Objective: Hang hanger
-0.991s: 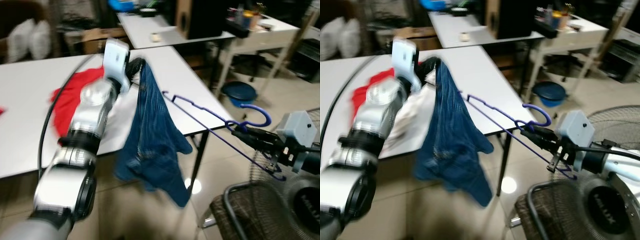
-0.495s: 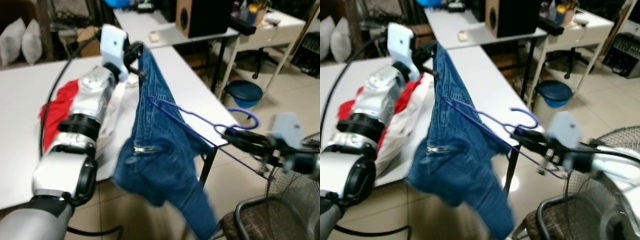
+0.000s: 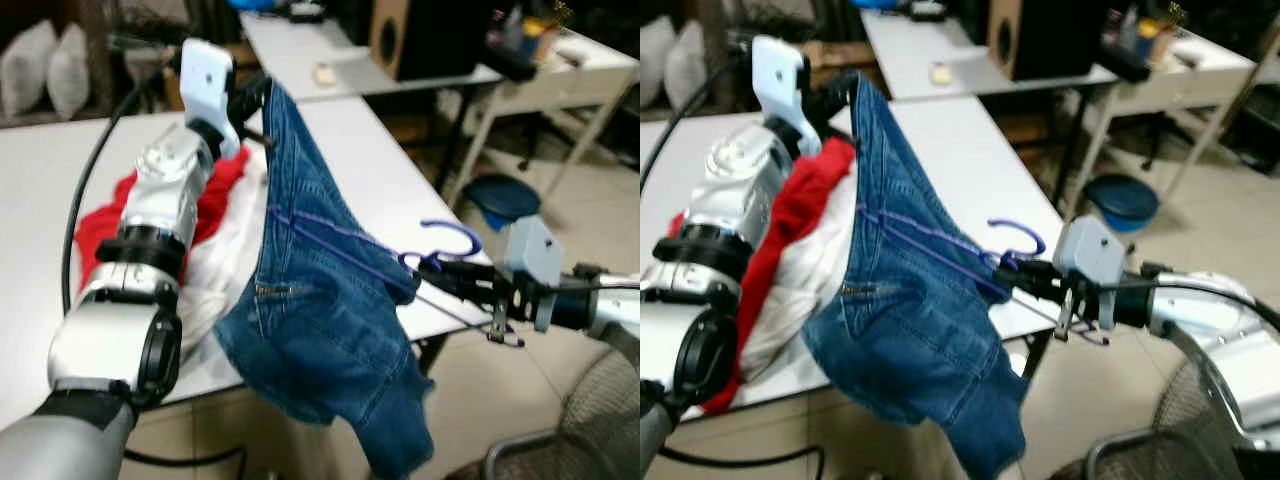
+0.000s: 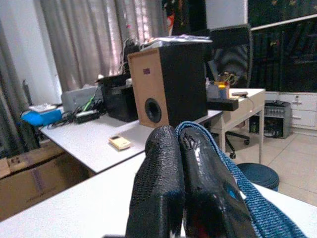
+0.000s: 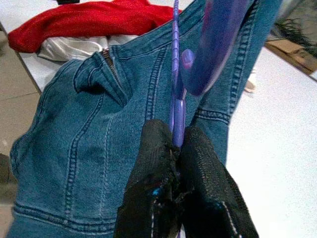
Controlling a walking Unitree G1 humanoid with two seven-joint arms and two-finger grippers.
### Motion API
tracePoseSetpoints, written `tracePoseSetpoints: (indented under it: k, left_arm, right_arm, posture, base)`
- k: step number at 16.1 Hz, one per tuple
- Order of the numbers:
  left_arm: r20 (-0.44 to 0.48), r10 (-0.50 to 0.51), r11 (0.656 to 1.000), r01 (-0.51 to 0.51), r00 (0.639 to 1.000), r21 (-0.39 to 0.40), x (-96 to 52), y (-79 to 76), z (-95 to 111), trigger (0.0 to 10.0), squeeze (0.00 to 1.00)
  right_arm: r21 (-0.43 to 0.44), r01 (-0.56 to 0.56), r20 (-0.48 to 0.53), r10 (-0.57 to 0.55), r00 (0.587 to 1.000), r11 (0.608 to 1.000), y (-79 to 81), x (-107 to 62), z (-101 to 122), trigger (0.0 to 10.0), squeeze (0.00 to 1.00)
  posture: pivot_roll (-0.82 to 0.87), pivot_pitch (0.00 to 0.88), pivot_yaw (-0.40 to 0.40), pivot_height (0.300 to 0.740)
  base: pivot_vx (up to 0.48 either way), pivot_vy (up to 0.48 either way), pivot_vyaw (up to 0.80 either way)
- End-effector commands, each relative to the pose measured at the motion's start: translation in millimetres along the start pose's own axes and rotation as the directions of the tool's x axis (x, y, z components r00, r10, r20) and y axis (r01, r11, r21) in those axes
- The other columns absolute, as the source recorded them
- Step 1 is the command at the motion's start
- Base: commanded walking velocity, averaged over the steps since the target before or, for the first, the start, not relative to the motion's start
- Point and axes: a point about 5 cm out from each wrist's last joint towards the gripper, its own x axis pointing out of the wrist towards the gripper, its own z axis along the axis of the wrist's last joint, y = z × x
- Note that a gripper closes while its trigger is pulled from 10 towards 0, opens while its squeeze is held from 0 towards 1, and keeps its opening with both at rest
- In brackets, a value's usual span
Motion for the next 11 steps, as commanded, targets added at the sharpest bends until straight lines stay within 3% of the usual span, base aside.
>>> tracePoseSetpoints:
  k: [1,2,3,5,7,8,11]
  left_arm:
    - [0.061,-0.019,1.0,0.017,0.998,0.023,6.0,-1.9,19,10.0,0.0]
    - [0.063,-0.012,1.0,0.01,0.998,0.025,5.9,0.1,20,10.0,0.0]
    - [0.061,0.05,0.997,-0.053,0.997,0.048,3.1,11.8,23,10.0,0.0]
    - [0.057,0.054,0.997,-0.057,0.997,0.052,2.2,12.9,22,10.0,0.0]
    - [0.032,0.058,0.996,-0.06,0.998,0.065,-0.6,11.4,14,10.0,0.0]
    - [0.027,0.056,0.996,-0.058,0.998,0.068,-1.1,9.8,11,10.0,0.0]
    - [0.082,0.038,0.999,-0.041,0.996,0.035,0.6,6.1,18,10.0,0.0]
  right_arm:
    - [-0.024,-0.032,-0.032,0.031,0.999,0.999,-1.1,0.0,-2,10.0,0.0]
    - [-0.029,-0.047,-0.033,0.046,0.998,0.998,-2.2,1.0,-1,10.0,0.0]
    - [-0.049,-0.107,-0.018,0.106,0.994,0.993,-5.6,2.5,7,10.0,0.0]
    - [-0.048,-0.121,-0.006,0.121,0.993,0.991,-5.8,2.2,9,10.0,0.0]
    - [-0.026,-0.153,0.095,0.154,0.983,0.988,-6.2,1.5,21,10.0,0.0]
    - [-0.018,-0.166,0.098,0.167,0.981,0.986,-5.8,2.8,21,10.0,0.0]
    - [-0.008,-0.204,-0.009,0.204,0.979,0.979,-1.5,9.4,3,10.0,0.0]
  posture:
    - [-0.13,0.0,0.005,0.74]
    - [-0.12,0.0,-0.005,0.74]
    - [-0.12,0.0,-0.01,0.74]
    - [-0.11,0.0,-0.016,0.74]
    - [-0.11,0.0,-0.02,0.74]
    - [-0.11,0.0,-0.018,0.74]
    - [-0.11,0.0,-0.02,0.74]
  base:
    - [0.0,0.0,0.0]
    - [0.0,0.0,0.0]
    - [0.0,0.0,0.0]
    - [0.0,0.0,0.0]
    - [0.0,0.0,0.0]
    - [0.0,0.0,0.0]
    - [0.0,0.0,0.0]
